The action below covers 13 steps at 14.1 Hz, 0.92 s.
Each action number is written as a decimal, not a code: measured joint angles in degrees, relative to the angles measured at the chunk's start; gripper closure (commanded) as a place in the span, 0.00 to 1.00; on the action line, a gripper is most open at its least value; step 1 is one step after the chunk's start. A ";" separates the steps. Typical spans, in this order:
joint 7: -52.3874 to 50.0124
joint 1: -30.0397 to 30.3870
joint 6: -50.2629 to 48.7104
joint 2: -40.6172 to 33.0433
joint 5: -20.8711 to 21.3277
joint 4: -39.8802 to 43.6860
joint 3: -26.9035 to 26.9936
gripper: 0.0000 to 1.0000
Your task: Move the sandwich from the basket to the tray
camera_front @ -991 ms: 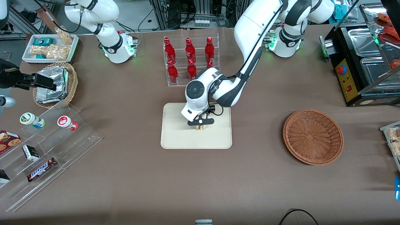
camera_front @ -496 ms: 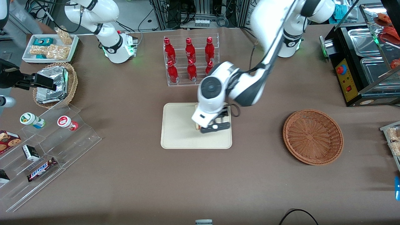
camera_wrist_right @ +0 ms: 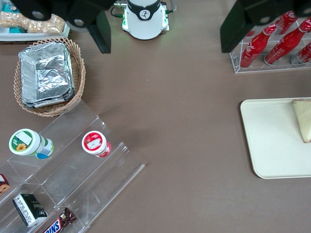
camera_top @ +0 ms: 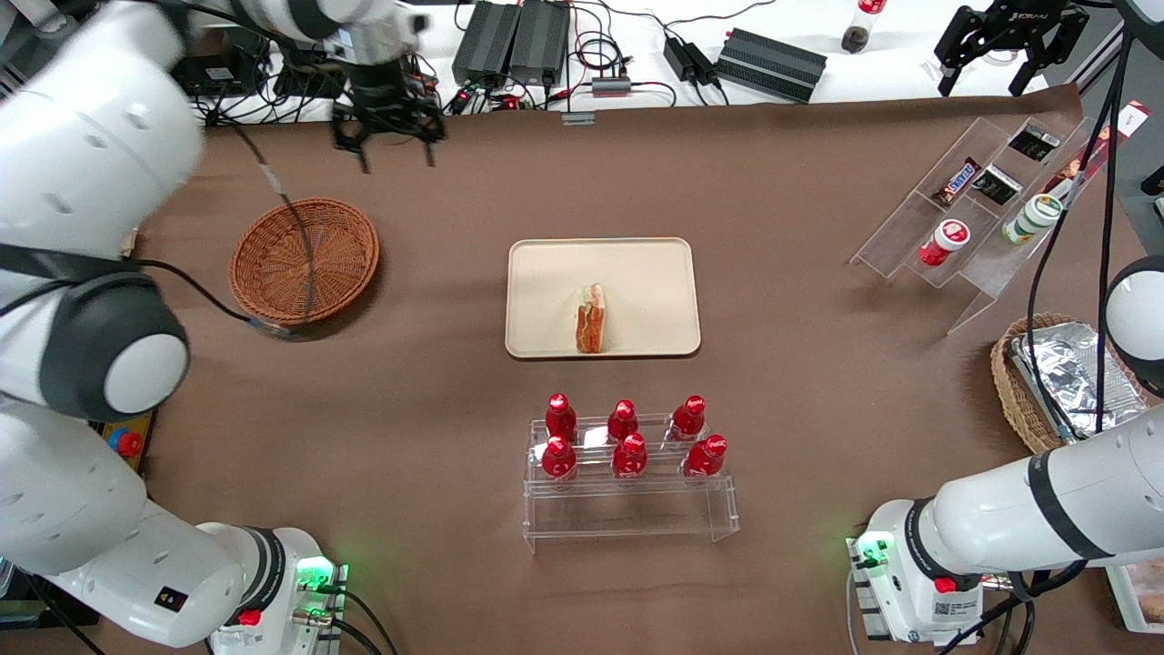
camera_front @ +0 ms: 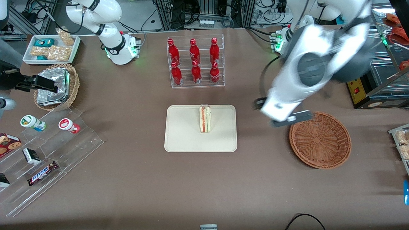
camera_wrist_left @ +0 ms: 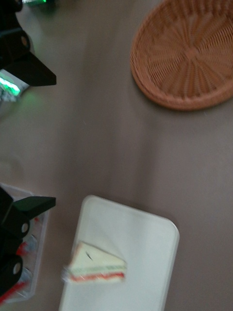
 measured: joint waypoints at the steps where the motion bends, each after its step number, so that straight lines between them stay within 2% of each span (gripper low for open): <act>1: 3.87 2.85 -2.85 -1.96 0.11 -0.05 0.05 0.00; 3: 11.44 8.73 -7.30 -4.93 0.48 -0.15 0.13 0.00; 7: 25.62 16.41 -13.35 -8.62 5.53 -0.23 0.19 0.00; 13: 25.53 16.47 -13.48 -9.11 5.65 -0.24 -1.73 0.00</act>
